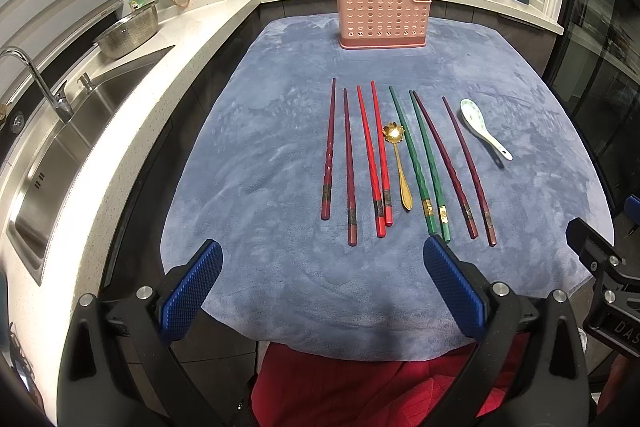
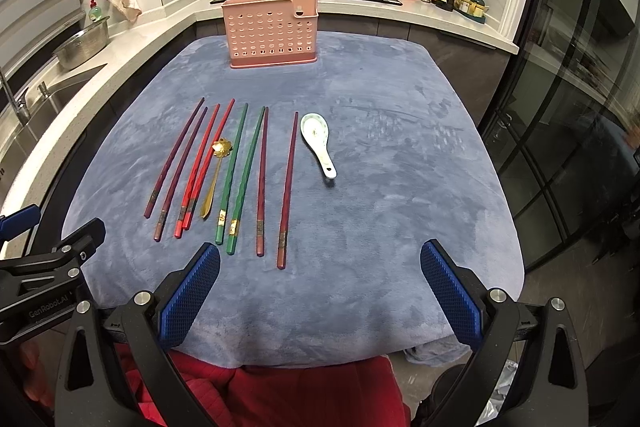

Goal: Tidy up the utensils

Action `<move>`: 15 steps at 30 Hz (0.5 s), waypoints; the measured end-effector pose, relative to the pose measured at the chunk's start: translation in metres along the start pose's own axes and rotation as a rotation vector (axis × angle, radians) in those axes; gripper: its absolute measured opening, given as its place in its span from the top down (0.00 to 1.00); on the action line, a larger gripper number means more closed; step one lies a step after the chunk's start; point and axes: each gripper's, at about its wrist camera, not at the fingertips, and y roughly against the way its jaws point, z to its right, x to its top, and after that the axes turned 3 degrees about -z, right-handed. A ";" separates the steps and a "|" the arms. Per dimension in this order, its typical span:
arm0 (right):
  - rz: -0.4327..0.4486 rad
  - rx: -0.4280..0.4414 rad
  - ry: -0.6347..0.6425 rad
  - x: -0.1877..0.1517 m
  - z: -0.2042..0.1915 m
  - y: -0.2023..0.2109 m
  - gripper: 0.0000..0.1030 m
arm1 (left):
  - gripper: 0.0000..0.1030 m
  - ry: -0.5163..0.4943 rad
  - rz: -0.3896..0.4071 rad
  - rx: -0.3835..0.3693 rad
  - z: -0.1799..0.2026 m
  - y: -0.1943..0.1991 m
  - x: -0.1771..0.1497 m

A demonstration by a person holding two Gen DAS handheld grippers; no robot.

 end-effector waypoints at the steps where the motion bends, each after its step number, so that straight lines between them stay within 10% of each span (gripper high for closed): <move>1: 0.000 0.000 -0.001 0.000 0.000 0.000 0.07 | 0.07 0.000 0.000 0.000 0.000 0.000 0.000; 15: 0.000 0.002 0.000 0.000 0.000 0.000 0.07 | 0.07 0.001 -0.002 -0.001 0.001 0.002 0.001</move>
